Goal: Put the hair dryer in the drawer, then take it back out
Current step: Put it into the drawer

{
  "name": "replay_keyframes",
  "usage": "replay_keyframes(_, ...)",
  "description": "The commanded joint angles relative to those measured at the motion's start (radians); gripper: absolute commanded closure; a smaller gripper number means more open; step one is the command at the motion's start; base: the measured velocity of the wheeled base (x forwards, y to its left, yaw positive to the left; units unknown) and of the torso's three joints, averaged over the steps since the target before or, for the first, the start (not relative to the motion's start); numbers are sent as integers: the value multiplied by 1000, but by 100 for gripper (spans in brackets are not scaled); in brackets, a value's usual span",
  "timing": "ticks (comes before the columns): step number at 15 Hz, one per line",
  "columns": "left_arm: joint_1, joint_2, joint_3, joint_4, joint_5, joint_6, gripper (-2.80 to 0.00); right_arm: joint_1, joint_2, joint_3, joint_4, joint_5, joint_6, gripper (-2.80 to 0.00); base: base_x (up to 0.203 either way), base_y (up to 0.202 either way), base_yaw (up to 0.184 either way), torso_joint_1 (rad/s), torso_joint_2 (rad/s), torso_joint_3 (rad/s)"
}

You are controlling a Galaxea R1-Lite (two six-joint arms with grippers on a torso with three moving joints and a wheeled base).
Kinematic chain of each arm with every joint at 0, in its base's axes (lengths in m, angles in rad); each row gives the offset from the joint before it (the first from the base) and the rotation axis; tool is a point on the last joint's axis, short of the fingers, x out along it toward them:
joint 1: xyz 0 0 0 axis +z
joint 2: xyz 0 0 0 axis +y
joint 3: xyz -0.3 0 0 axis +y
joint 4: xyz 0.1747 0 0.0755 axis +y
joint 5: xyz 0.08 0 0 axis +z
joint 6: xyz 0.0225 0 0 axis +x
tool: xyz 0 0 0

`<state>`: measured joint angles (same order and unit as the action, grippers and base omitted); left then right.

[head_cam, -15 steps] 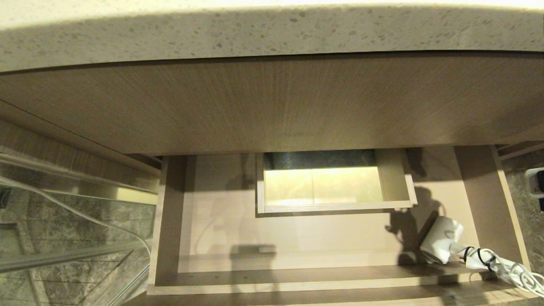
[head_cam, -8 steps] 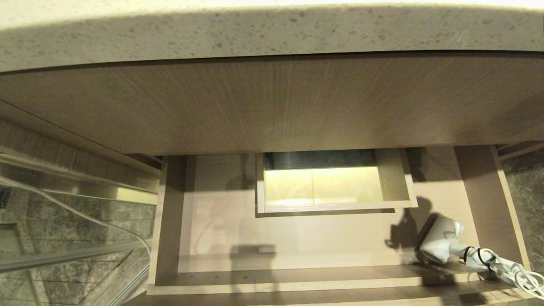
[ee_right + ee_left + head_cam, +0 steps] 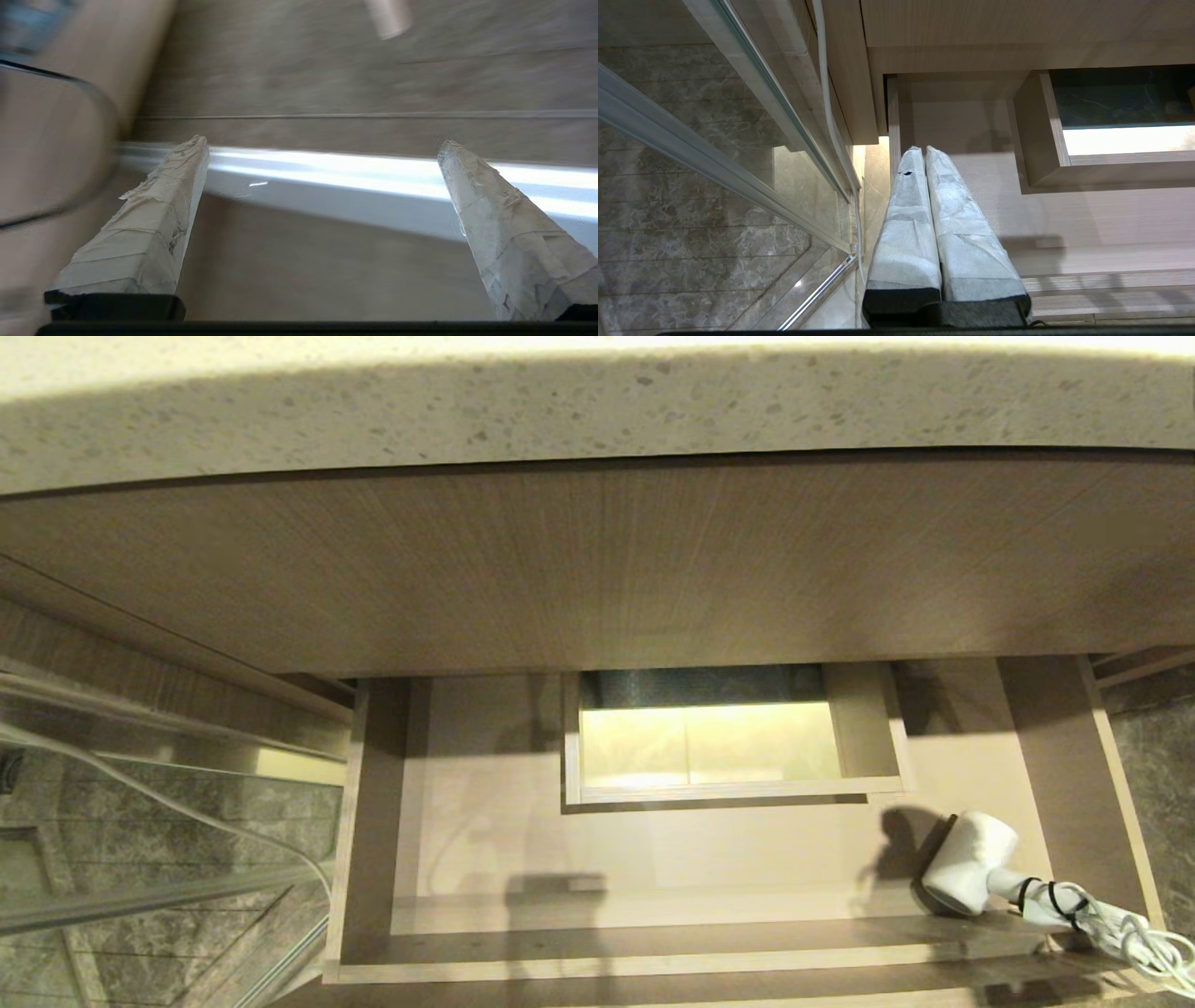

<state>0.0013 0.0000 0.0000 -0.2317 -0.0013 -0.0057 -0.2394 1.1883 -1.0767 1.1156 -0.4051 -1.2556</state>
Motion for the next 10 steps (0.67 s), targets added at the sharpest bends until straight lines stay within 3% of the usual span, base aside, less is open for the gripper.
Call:
replay_keyframes(1, 0, 0, 40, -1, 0, 0, 0, 2, 23, 70, 13, 1, 163, -280, 0, 0, 0, 0, 0, 0)
replay_keyframes(5, 0, 0, 40, -1, 0, 0, 0, 5, 95, 233, -86, 5, 314, -280, 0, 0, 0, 0, 0, 0)
replay_keyframes(10, 0, 0, 40, -1, 0, 0, 0, 5, 232, 350, -417, 8, 351, -280, 0, 0, 0, 0, 0, 0)
